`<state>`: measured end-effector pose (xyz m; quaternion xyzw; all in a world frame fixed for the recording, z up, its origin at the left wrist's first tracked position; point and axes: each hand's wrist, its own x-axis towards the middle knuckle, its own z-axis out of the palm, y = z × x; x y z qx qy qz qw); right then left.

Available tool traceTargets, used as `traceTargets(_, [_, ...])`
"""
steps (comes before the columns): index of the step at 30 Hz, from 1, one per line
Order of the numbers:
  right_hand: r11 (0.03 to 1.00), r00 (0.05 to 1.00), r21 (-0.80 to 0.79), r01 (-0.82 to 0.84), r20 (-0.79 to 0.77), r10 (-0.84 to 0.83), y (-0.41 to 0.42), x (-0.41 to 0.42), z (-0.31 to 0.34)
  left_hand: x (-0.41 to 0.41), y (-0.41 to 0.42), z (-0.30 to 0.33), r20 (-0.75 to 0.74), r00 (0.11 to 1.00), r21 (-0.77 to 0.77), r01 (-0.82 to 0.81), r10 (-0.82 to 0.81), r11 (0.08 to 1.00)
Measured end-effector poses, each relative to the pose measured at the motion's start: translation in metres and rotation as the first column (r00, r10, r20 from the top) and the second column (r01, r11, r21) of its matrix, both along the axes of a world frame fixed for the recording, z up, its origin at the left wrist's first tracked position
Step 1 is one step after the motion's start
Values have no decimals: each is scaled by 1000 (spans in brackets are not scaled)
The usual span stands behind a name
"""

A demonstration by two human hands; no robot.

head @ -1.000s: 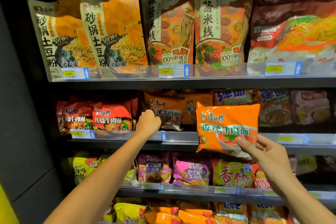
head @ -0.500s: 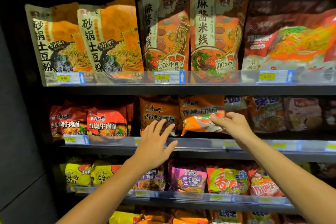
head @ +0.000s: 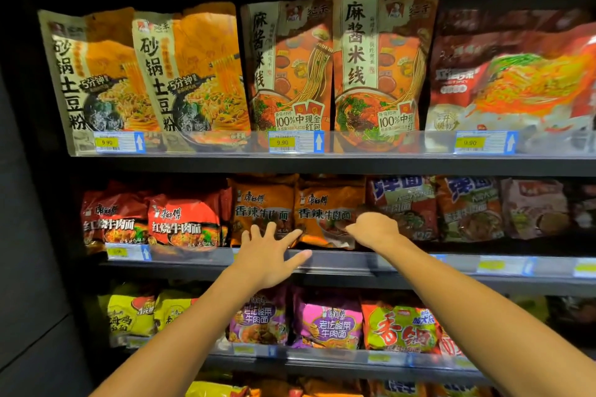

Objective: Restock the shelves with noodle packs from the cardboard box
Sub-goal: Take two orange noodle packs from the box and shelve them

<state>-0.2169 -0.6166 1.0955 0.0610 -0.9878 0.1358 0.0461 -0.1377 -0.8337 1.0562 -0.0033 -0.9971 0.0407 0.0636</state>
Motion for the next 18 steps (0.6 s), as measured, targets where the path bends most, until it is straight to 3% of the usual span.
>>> traceTargets(6, [994,997,101,52,58,-58,-14,-1,6,-3,-6,7,45,999,12,-21,20,1000])
traceTargets(10, [995,999,101,29,-19,-27,5,5,0,3,-7,6,48,999,46,8,-10,999])
traceTargets(14, [999,983,-7,33,-180,-34,31,26,-9,14,-11,-2,-32,997,82,78,-76,994])
traceTargets(18, [1000,961,-21,-6,-275,0,51,58,-14,29,-12,-10,-207,957,97,225,-201,970])
